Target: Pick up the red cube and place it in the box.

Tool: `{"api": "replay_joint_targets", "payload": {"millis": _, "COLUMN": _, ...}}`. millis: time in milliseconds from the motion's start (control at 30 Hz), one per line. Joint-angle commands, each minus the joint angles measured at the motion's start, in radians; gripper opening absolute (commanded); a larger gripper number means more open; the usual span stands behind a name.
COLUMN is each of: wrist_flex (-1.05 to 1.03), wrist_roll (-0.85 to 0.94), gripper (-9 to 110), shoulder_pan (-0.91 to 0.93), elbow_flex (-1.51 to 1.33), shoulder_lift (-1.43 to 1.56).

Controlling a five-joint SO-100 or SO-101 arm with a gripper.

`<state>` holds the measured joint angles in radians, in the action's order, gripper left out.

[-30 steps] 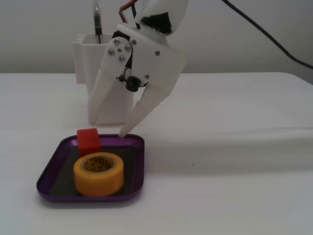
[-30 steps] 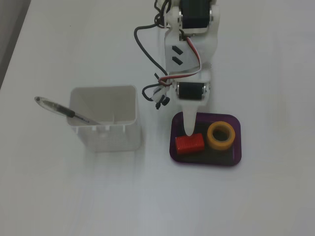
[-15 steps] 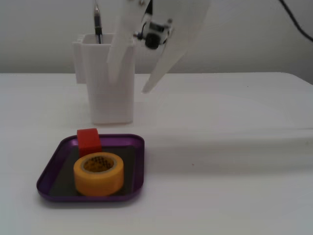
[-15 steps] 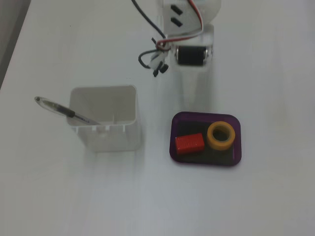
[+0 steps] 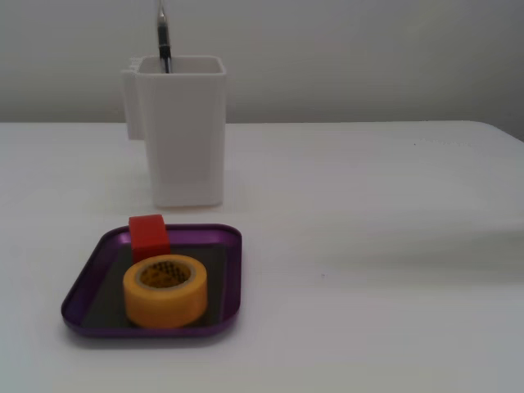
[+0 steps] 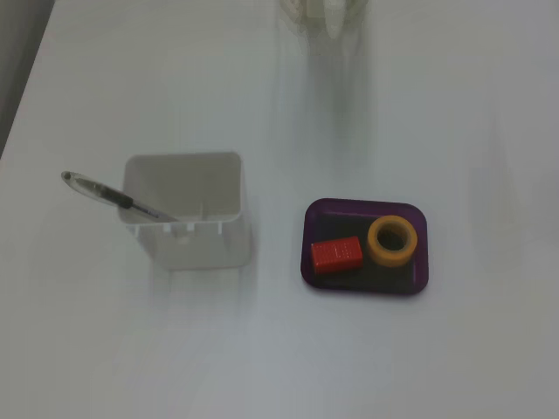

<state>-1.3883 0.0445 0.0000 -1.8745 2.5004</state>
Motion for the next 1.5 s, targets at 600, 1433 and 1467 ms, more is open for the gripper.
{"api": "replay_joint_targets", "payload": {"millis": 600, "wrist_flex": 0.278, "wrist_roll": -0.015, "gripper": 13, "shoulder_pan": 0.005, "elbow_flex": -1.006, "shoulder_lift": 0.948}}
{"api": "replay_joint_targets", "payload": {"millis": 1433, "wrist_flex": 0.235, "wrist_roll": -0.112, "gripper": -1, "shoulder_pan": 0.005, "elbow_flex": -1.141, "shoulder_lift": 0.93}}
{"api": "replay_joint_targets", "payload": {"millis": 1467, "wrist_flex": 0.235, "wrist_roll": -0.097, "gripper": -1, "shoulder_pan": 0.005, "elbow_flex": -1.147, "shoulder_lift": 0.93}}
